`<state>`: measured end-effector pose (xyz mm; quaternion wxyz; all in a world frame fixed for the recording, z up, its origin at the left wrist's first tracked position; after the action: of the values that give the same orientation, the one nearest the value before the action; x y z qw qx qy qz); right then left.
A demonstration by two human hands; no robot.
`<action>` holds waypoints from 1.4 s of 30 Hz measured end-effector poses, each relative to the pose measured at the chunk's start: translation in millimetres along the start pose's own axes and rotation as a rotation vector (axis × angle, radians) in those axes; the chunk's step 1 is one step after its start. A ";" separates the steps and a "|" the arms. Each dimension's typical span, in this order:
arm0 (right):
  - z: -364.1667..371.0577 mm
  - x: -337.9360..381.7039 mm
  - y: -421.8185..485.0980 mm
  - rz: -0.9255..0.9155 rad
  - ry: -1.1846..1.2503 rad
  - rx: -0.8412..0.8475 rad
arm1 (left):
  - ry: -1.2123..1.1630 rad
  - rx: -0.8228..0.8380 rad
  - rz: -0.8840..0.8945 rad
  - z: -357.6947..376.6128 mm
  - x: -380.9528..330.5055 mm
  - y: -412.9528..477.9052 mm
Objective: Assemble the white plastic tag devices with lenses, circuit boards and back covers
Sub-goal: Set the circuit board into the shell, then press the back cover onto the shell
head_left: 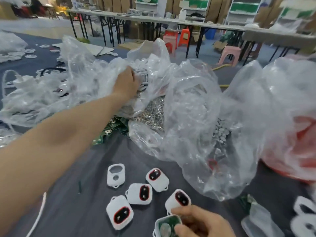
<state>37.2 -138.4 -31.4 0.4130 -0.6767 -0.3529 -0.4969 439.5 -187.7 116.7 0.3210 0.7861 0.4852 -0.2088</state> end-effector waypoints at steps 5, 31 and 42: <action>-18.7 30.9 -11.3 -0.217 -0.222 -0.245 | -0.480 0.036 -0.040 -55.2 -8.0 -55.2; -4.7 56.3 -56.3 -0.534 0.615 -0.356 | -1.415 1.182 -0.679 -11.1 4.6 -397.9; 0.8 55.3 -56.2 -0.502 0.686 -0.275 | -1.394 1.227 -0.732 -7.1 7.3 -401.9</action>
<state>1.9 -110.9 33.4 0.2787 -0.4149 -0.2794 -0.8199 82.4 -48.2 -4.4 -0.0120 0.3197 0.2091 -0.9241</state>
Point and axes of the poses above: each hand's wrist, its own y-axis towards the middle knuckle, its own z-axis out of the palm, x = y × z, the point moved 10 cm from there along y, towards the middle knuckle, and after that the axes turned 14 degrees about -z, right-handed, at the moved point
